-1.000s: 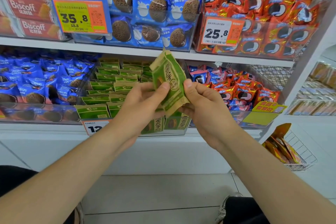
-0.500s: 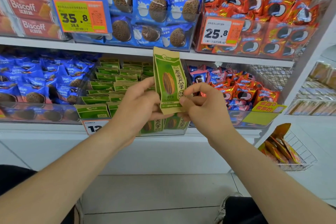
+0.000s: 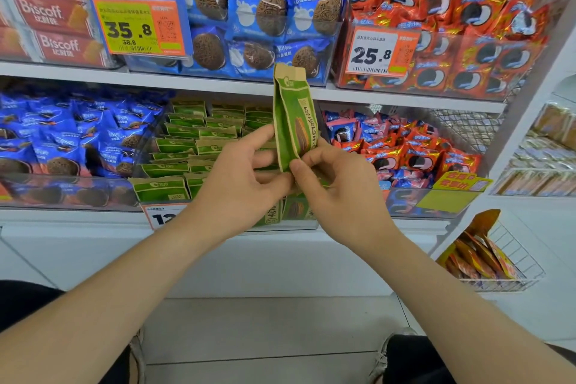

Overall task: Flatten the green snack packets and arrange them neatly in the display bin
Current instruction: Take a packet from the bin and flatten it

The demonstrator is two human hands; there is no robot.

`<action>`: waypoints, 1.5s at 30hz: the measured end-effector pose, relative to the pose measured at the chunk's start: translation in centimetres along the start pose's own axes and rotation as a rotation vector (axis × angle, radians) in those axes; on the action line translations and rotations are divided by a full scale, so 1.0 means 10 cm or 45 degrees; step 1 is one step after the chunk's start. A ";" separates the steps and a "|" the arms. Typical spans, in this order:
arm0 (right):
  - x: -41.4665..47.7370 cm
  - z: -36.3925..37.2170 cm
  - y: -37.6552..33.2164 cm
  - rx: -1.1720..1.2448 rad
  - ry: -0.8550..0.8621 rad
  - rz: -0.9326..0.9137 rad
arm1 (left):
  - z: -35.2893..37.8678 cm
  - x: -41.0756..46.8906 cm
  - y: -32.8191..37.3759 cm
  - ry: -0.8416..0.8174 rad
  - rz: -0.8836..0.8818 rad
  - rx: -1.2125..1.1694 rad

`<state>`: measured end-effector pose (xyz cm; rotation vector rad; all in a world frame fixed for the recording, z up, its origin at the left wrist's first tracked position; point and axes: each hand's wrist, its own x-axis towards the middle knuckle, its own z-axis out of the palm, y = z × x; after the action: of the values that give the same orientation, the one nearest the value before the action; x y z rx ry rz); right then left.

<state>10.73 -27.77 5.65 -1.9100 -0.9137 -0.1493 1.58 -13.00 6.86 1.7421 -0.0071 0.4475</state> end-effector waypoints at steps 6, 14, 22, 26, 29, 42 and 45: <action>0.12 -0.10 0.08 -0.006 -0.094 0.081 | -0.03 0.03 0.01 0.086 -0.068 0.034; 0.13 -0.19 0.11 0.119 -0.221 0.194 | -0.10 0.07 0.01 0.042 -0.253 -0.093; 0.09 -0.40 -0.03 0.206 -0.682 0.183 | -0.16 0.13 0.02 0.138 -0.280 -0.323; 0.12 -0.36 0.00 0.477 -0.356 0.346 | -0.08 0.09 0.00 0.123 -0.212 -0.139; 0.14 -0.26 0.03 0.325 -0.056 0.171 | 0.00 0.06 -0.05 0.066 -0.199 -0.032; 0.07 -0.10 -0.03 0.389 0.020 0.397 | 0.05 0.08 -0.07 0.027 -0.437 -0.378; 0.14 -0.23 -0.03 0.390 -0.112 0.268 | -0.01 0.10 -0.05 -0.052 -0.364 -0.247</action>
<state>12.17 -28.87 7.68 -1.7217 -0.7397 0.1917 2.54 -12.54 6.72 1.5317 0.1624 0.1945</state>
